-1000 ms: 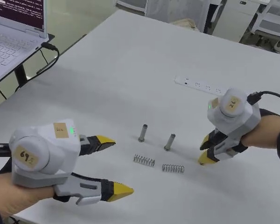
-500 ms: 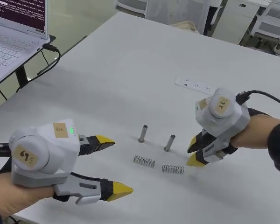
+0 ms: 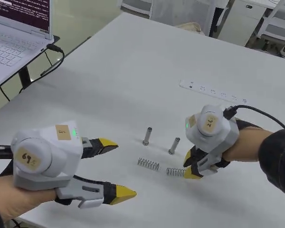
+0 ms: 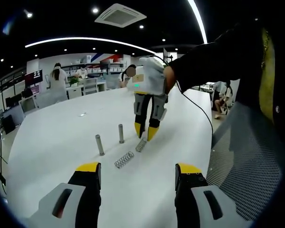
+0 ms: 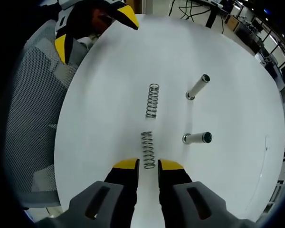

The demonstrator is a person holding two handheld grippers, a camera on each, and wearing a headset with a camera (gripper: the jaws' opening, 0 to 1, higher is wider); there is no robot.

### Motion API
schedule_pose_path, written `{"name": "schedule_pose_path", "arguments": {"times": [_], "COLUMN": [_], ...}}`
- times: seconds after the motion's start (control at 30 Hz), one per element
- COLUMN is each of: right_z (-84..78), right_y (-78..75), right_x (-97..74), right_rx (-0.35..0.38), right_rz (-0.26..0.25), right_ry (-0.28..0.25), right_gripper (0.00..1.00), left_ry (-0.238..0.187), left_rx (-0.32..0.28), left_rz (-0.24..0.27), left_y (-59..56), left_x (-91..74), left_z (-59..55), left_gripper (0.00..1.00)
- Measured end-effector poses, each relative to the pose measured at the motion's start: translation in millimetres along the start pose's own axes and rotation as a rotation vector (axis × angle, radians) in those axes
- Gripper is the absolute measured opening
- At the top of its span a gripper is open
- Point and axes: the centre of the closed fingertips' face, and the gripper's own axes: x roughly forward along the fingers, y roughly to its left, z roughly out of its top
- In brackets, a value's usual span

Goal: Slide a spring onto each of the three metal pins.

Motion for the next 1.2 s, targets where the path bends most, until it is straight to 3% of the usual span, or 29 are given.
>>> {"name": "schedule_pose_path", "arguments": {"times": [0.8,1.2], "right_z": [-5.1,2.2], "right_y": [0.2,14.7], "right_x": [9.5,-7.3], "right_rx": [-0.032,-0.039], "right_rz": [-0.006,-0.017], "right_ry": [0.023,0.001], "right_gripper": [0.09,0.08], "left_ry": [0.003,0.004], "left_rx": [0.001,0.013], "left_rz": [-0.007,-0.034], "left_y": [-1.4,-7.5], "left_x": [1.6,6.9], "left_z": [-0.1,5.7], "left_gripper": [0.57,0.54]}}
